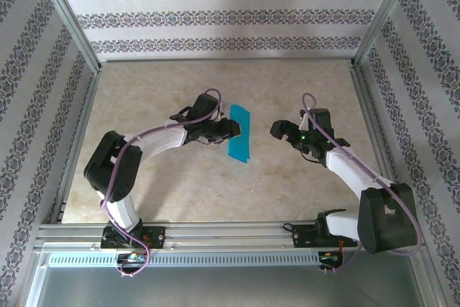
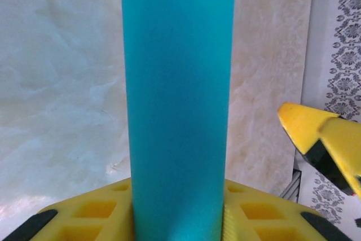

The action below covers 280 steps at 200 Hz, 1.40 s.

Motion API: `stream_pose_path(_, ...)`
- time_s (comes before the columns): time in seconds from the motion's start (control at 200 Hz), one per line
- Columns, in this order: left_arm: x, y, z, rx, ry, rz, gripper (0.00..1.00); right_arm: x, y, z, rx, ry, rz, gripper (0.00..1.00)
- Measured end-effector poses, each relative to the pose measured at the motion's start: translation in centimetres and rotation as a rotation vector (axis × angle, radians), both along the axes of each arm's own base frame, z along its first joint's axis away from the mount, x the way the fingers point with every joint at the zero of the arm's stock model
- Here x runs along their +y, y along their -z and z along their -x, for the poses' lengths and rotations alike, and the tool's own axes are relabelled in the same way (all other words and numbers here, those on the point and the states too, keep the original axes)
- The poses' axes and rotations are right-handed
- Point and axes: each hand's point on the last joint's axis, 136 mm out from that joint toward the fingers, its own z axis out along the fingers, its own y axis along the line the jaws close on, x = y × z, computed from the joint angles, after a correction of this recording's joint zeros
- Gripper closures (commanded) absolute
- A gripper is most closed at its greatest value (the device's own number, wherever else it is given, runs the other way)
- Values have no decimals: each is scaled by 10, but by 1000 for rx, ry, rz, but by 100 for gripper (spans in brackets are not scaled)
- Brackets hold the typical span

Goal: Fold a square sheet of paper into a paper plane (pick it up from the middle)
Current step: First fold the square sheet of paper in half at the center of the table.

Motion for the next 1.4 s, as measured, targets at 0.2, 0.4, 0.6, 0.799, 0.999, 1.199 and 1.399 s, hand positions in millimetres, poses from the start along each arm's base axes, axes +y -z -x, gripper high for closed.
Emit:
stream_pose_path(0.2,2,44,7,86,10,-22,62,7,-1,3,-4,-29,-42,2)
stream_pose_path(0.4,12,65,8,116,-21,-69,61,12,7,6,36,-35,-77,2)
stream_pose_path(0.6,20,75,6,122,-52,-115,62,18,20,6,86,-34,-104,2)
stream_pose_path(0.799,22,79,6,125,-61,-134,64,26,26,7,108,-45,-115,2)
stream_pose_path(0.999,24,81,6,125,-62,-143,66,28,29,7,115,-50,-116,2)
stream_pose_path(1.199,25,83,7,104,-33,-160,67,28,34,7,130,-48,-114,2)
stream_pose_path(1.399,25,85,8,100,-14,-172,67,29,37,9,145,-46,-119,2)
